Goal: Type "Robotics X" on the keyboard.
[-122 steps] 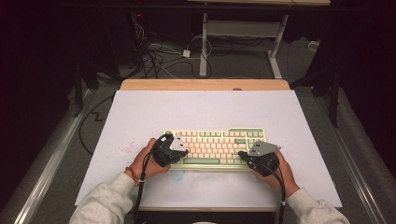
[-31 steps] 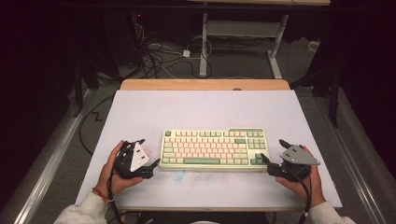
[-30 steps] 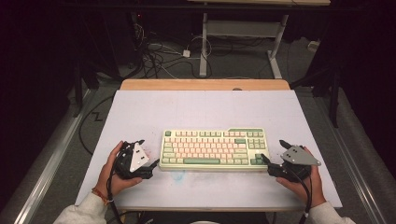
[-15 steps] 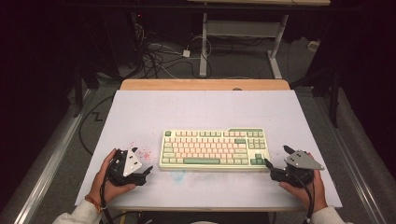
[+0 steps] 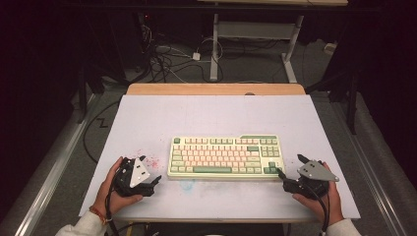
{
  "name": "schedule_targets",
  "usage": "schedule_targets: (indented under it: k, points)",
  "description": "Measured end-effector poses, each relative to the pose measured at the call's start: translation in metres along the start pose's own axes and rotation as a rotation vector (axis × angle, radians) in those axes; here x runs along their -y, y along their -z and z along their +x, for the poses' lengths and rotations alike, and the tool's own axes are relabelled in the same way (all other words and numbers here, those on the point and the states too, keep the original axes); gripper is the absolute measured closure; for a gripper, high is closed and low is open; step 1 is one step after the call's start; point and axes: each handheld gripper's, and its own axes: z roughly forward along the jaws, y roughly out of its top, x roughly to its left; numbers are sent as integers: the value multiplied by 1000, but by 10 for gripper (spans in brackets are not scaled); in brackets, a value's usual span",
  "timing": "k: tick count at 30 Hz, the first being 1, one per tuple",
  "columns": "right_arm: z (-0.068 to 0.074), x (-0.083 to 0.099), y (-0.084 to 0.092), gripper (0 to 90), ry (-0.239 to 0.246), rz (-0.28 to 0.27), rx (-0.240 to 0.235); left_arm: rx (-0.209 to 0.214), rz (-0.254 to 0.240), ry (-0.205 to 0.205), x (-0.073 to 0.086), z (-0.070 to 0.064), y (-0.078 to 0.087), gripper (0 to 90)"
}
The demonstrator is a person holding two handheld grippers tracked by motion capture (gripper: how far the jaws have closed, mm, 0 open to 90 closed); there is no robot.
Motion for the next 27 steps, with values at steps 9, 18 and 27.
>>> schedule_targets:
  k: [9, 18, 27]
  points:
    - [0, 1, -1, 186, 11, -1, 3, 8, -9, -3, -1, 0, 0, 160]
    - [3, 0, -3, 186, 23, 3, -4, 11, -2, -3, -3, 2, -3, 160]
    - [-2, 3, -2, 190, 15, 8, 19, 5, 0, 7, -6, 6, -6, 160]
